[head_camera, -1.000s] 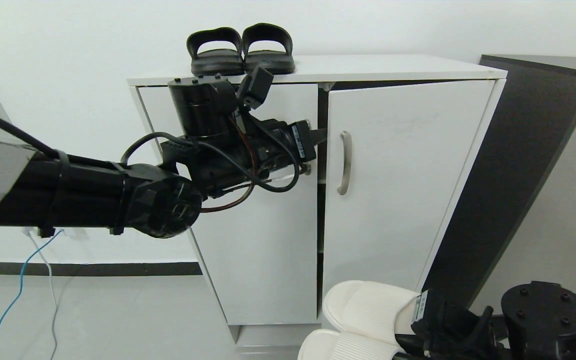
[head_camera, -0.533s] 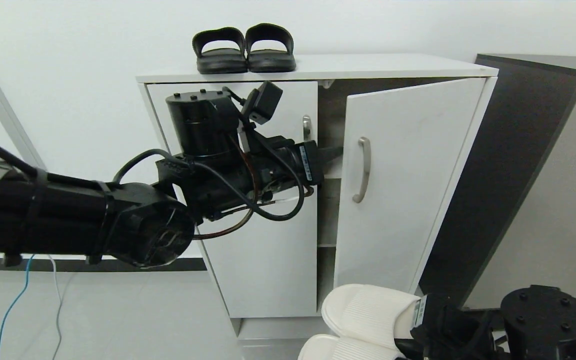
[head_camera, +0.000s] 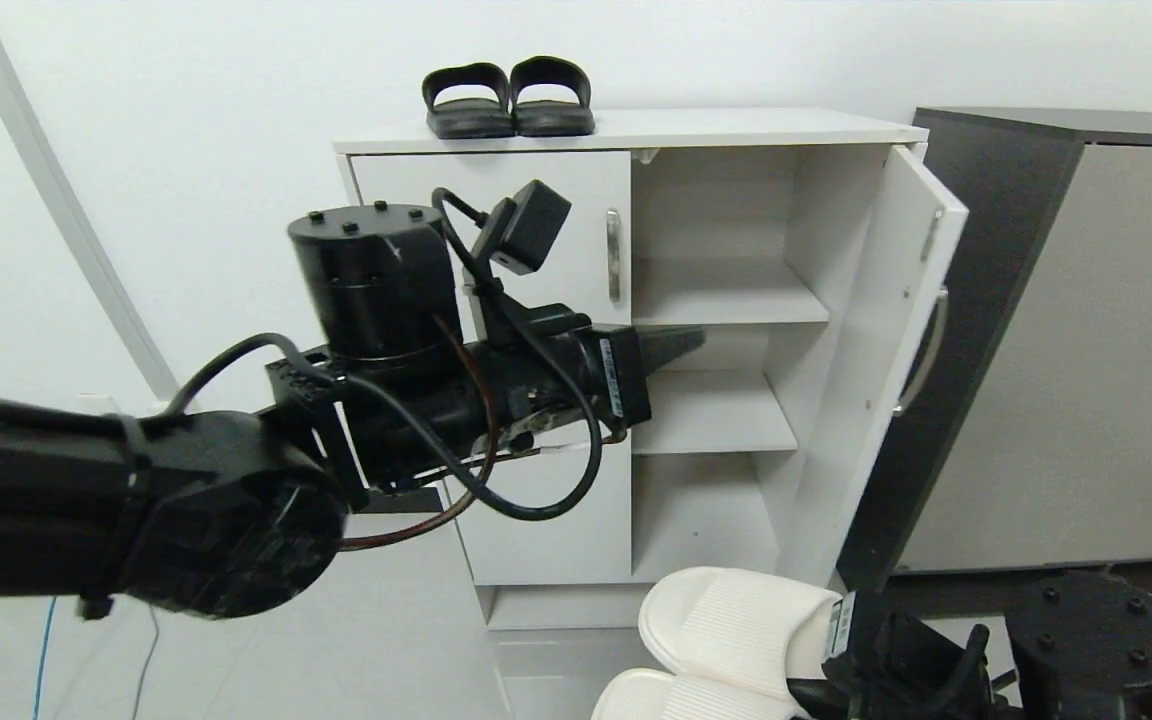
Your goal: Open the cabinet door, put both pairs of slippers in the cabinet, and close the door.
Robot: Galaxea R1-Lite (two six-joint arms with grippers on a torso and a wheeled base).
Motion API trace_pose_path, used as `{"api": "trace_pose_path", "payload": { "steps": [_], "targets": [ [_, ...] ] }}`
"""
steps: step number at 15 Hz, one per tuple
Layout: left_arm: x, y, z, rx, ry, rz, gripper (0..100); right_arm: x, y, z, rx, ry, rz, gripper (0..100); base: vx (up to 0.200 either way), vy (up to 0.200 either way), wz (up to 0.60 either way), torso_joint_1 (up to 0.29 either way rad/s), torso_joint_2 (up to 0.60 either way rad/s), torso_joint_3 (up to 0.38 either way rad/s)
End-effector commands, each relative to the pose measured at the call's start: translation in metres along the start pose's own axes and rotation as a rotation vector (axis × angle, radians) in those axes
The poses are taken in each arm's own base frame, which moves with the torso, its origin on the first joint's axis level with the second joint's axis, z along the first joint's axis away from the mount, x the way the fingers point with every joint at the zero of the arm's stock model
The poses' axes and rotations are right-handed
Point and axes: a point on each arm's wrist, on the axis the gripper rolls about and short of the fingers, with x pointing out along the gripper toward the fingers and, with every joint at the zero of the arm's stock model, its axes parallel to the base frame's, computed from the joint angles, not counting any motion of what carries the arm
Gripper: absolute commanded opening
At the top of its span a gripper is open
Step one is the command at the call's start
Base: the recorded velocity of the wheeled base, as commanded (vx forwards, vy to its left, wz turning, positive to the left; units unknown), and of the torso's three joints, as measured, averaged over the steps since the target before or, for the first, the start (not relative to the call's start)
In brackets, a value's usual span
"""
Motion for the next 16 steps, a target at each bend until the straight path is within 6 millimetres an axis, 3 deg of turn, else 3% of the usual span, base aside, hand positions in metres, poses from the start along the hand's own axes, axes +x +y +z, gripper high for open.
{"api": "trace_pose_path", "payload": {
  "steps": [1, 3, 5, 7, 9, 11, 13, 15, 16],
  "targets": [
    [-0.039, -0.005, 0.008, 0.010, -0.029, 0.037, 0, 0.000, -0.002, 0.000, 0.003, -0.004, -0.010, 0, 0.000, 0.000, 0.00, 0.000, 0.00, 0.000],
    [-0.095, -0.011, 0.009, 0.050, -0.044, 0.113, 0, 0.000, -0.011, 0.001, 0.020, -0.016, -0.043, 0, 0.000, 0.000, 0.00, 0.000, 0.00, 0.000],
    [-0.160, -0.032, 0.005, 0.082, -0.061, 0.193, 0, 0.001, -0.016, 0.002, 0.028, -0.035, -0.066, 0, 0.000, 0.000, 0.00, 0.000, 0.00, 0.000],
    [-0.219, -0.057, -0.010, 0.076, -0.063, 0.305, 0, 0.001, -0.017, 0.002, 0.029, -0.037, -0.071, 0, 0.000, 0.000, 0.00, 0.000, 0.00, 0.000],
    [-0.261, -0.082, -0.027, 0.082, -0.069, 0.386, 0, 0.003, -0.018, 0.002, 0.028, -0.034, -0.074, 0, 0.000, 0.000, 0.00, 0.000, 0.00, 0.000],
    [-0.288, -0.098, -0.040, 0.134, -0.090, 0.484, 0, 0.003, -0.018, 0.002, 0.027, -0.030, -0.076, 0, 0.000, 0.000, 0.00, 0.000, 0.00, 0.000],
    [-0.316, -0.106, -0.073, 0.208, -0.056, 0.642, 0, 0.004, -0.018, 0.002, 0.030, -0.029, -0.076, 0, 0.000, 0.000, 0.00, 0.000, 0.00, 0.000],
    [-0.323, -0.099, -0.108, 0.220, -0.016, 0.858, 0, 0.003, -0.021, 0.000, 0.038, -0.025, -0.091, 0, 0.000, 0.000, 0.00, 0.000, 0.00, 0.000],
    [-0.323, -0.097, -0.114, 0.217, -0.019, 0.898, 0, 0.003, -0.023, 0.000, 0.041, -0.026, -0.097, 0, 0.000, 0.000, 0.00, 0.000, 0.00, 0.000]
  ]
}}
